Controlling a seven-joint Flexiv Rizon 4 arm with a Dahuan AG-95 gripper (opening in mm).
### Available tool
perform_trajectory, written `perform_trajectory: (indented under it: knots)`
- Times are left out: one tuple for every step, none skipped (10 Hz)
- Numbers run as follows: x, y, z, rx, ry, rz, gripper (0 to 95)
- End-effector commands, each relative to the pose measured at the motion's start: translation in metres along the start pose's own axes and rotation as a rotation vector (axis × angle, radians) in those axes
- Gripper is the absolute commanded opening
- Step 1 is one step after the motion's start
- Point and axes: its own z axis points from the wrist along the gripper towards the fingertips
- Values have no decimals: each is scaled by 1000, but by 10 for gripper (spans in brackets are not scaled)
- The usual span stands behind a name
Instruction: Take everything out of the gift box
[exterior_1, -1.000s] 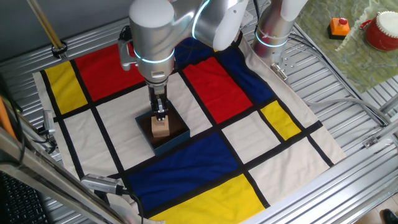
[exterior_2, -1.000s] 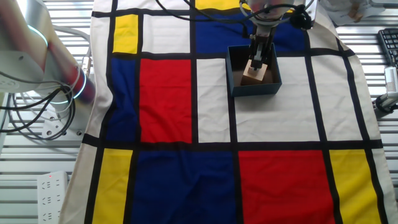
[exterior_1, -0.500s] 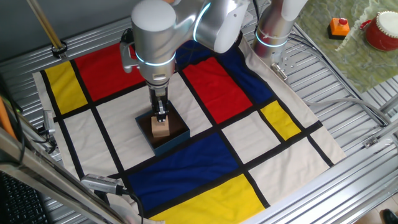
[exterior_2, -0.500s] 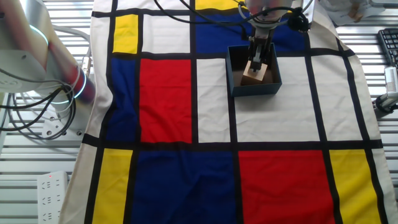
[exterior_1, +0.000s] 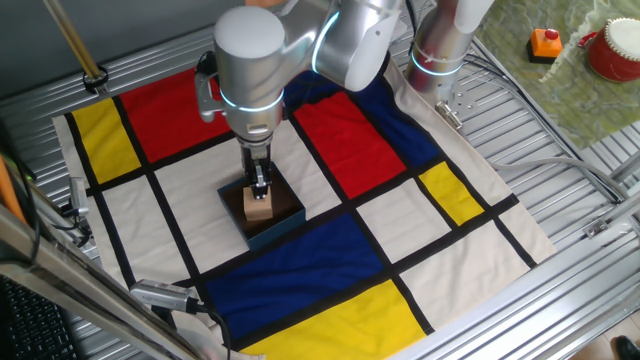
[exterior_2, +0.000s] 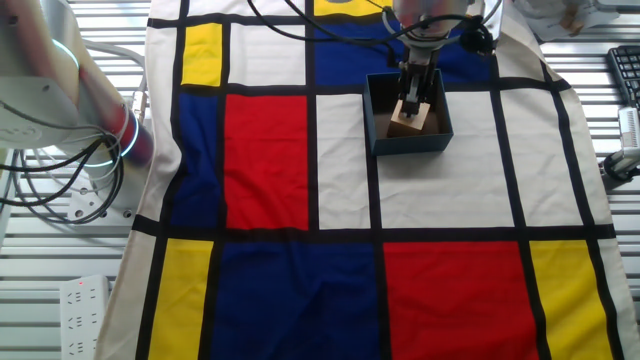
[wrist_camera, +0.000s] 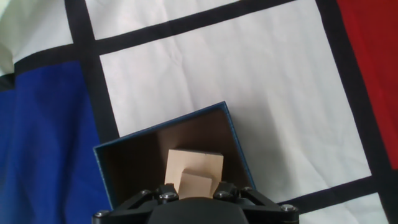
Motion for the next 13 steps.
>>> perform_trajectory:
  knots:
    - [0,0,2,-1,-4,0,380]
    - [0,0,3,-1,-6,0,380]
    - [1,-1,6,-2,-9,0,380]
    - [2,-1,9,-3,-15,0,380]
    - [2,-1,10,-4,-17,-1,380]
    - [2,-1,10,-6,-17,2,380]
    - [2,-1,10,-8,-18,5,380]
    - [2,-1,11,-16,-16,18,0]
    - [2,-1,11,-16,-17,19,0]
    - [2,-1,11,-16,-17,19,0]
    - [2,-1,11,-15,-18,19,0]
    - [2,-1,11,-15,-18,19,0]
    - [2,-1,11,-15,-17,19,0]
